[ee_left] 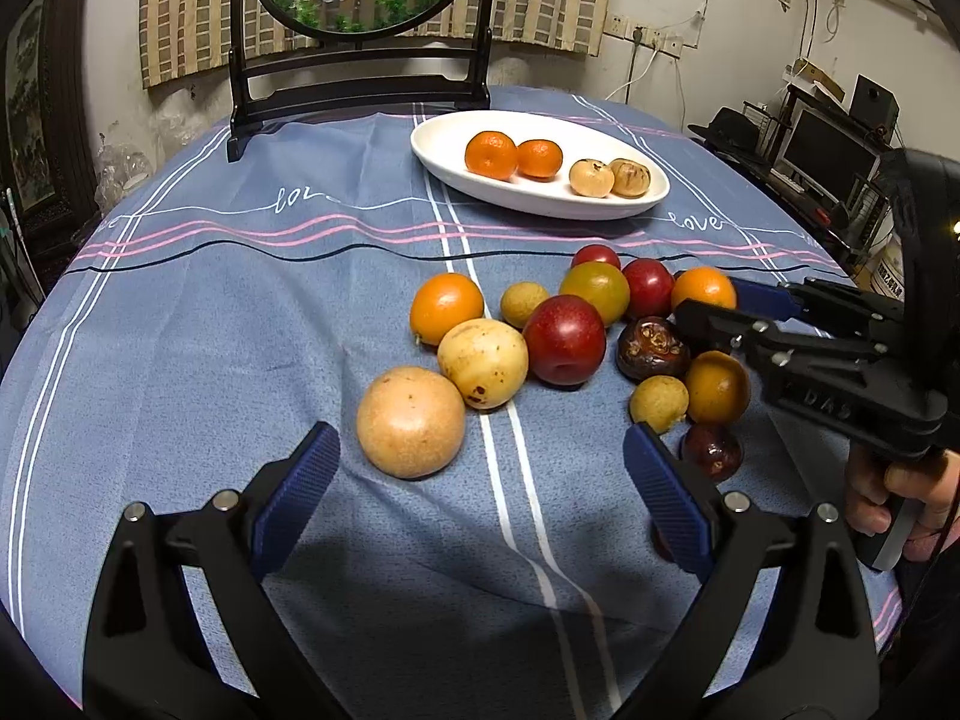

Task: Organize fruits
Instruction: 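Move both tools back over the fruit cluster, then grasp a red plum with the left tool while the right tool grasps an orange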

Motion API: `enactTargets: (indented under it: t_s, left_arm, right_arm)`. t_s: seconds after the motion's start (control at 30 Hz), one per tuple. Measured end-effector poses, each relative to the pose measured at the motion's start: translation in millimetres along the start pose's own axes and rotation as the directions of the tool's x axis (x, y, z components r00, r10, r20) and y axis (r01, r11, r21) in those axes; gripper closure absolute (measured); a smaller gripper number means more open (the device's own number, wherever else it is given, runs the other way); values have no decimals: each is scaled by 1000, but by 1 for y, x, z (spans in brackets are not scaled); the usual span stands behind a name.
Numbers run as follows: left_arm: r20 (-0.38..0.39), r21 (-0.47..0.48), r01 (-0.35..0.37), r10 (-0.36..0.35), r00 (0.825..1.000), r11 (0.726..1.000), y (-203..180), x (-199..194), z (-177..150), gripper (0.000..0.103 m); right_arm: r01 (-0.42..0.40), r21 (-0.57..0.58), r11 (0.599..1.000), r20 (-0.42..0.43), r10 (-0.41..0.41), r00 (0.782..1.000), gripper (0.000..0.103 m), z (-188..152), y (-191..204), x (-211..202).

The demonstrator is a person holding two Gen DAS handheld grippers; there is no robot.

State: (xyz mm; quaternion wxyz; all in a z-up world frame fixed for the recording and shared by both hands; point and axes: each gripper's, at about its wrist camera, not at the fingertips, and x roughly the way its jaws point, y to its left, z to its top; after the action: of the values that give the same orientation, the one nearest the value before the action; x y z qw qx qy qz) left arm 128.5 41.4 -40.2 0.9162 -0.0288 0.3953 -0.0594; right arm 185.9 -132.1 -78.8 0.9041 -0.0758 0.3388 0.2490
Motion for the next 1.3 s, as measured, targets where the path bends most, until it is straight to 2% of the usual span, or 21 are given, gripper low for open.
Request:
enactTargets:
  t_s: [0.17,0.33,0.43,0.5,0.6,0.83,0.93,1.3]
  left_arm:
    - [5,2,9,-9,1000,1000,0,-1,0,6]
    - [41,73,91,-94,995,993,-18,-13,-6,7]
    - [26,177,128,-135,991,976,-40,-18,-16,24]
    - [-5,205,158,-160,987,966,-48,-16,-21,36]
    - [-36,221,186,-182,983,957,-54,-13,-23,45]
    - [-77,239,230,-218,973,943,-64,-9,-27,51]
    - [-92,249,244,-228,969,937,-67,-7,-27,58]
    - [-121,260,269,-245,962,927,-71,-4,-29,61]
  right_arm:
    - [-23,88,996,70,17,997,63,5,-17,-17]
    - [-25,155,988,83,12,996,63,5,-33,-23]
    - [-22,163,986,89,8,996,63,6,-36,-25]
    - [-29,158,987,97,14,995,63,7,-34,-28]
    - [-36,153,988,105,20,994,63,5,-32,-30]
    - [-37,159,987,99,22,995,63,4,-33,-30]
    - [-43,162,986,99,27,995,63,4,-33,-30]
    - [-46,178,983,89,30,996,63,4,-36,-30]
